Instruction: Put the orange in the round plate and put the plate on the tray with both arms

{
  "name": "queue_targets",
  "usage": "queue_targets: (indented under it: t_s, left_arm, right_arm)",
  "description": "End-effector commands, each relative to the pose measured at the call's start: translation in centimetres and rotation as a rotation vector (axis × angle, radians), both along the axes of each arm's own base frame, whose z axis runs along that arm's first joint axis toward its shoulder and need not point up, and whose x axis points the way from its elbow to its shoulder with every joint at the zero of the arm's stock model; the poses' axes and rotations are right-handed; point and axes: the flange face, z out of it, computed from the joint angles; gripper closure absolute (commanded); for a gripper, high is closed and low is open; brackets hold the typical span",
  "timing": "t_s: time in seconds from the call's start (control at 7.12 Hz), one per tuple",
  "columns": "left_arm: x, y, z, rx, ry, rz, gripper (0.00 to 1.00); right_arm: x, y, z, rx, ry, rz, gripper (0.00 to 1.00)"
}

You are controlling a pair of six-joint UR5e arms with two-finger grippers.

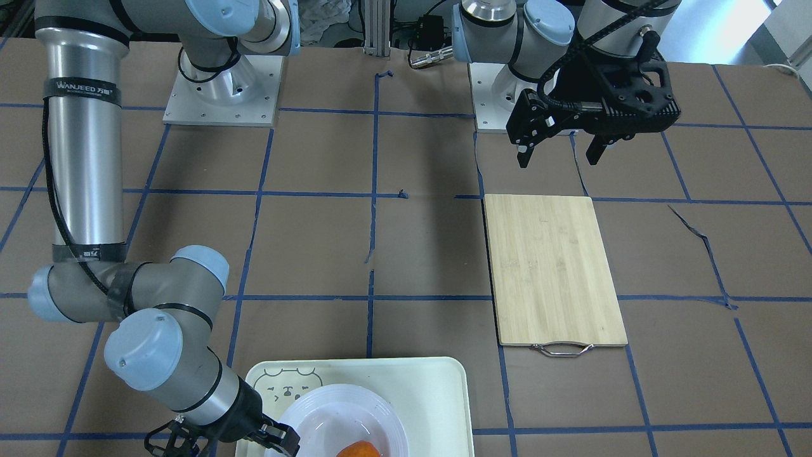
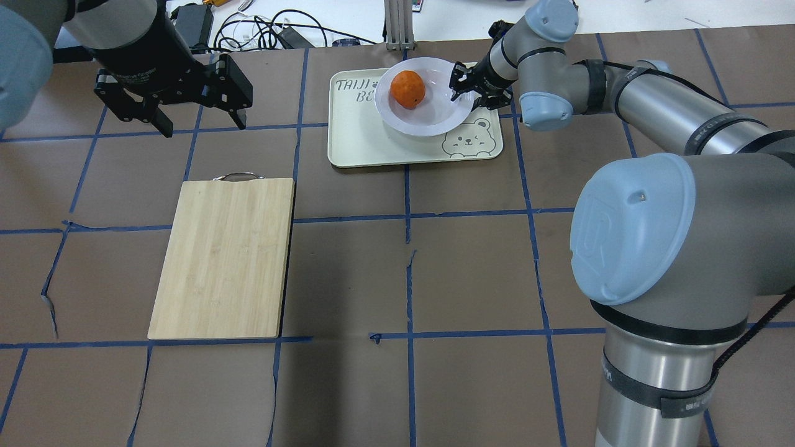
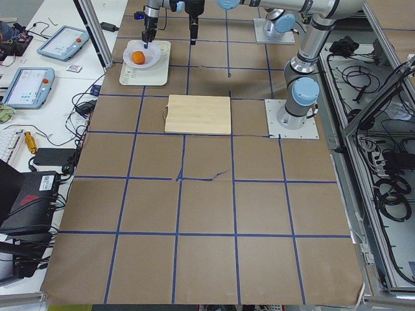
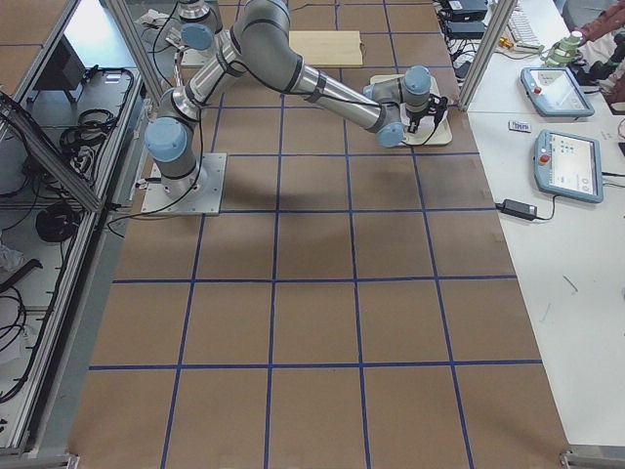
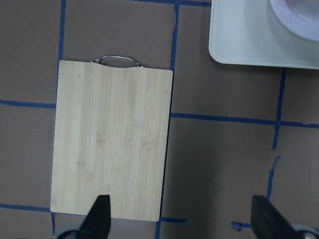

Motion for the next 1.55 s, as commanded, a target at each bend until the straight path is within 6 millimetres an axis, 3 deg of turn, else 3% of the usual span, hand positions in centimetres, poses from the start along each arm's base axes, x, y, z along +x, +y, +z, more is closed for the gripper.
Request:
queue_targets:
  t_s: [0.0, 0.14, 0.28, 0.42, 0.56, 0.84, 1.12, 1.4]
  left_arm:
    - [0.0, 0.0, 0.0, 0.0, 0.0, 0.0, 0.0]
    - [0.0, 0.0, 0.0, 0.0, 0.0, 0.0, 0.0]
    - [0.0, 0.0, 0.0, -0.003, 0.0, 0.0, 0.0]
    - [0.0, 0.0, 0.0, -0.001, 0.0, 0.0, 0.0]
    - [0.0, 0.0, 0.0, -0.001, 0.0, 0.0, 0.0]
    - [0.0, 0.0, 0.0, -0.001, 0.0, 0.0, 0.0]
    - [0.0, 0.0, 0.0, 0.0, 0.0, 0.0, 0.0]
    - [0.0, 0.1, 0.1, -0.001, 0.0, 0.0, 0.0]
  right_arm:
    - [-1.5, 1.1, 3.3, 0.047, 0.177, 0.067, 0.0]
    - [-3.2, 2.2, 5.9, 0.092, 0.344, 0.097, 0.0]
    - [-4.3, 4.4, 9.5, 0.191, 0.396, 0.104, 0.0]
    - [-5.5, 7.4, 15.0, 0.257, 0.405, 0.101, 0.0]
    - [-5.6, 10.4, 19.6, 0.293, 0.416, 0.107, 0.0]
    - [-5.0, 15.5, 27.0, 0.272, 0.426, 0.115, 0.0]
    - [-4.7, 18.4, 31.4, 0.21, 0.411, 0.175, 0.0]
    - [-4.4, 19.4, 32.0, 0.207, 0.364, 0.294, 0.0]
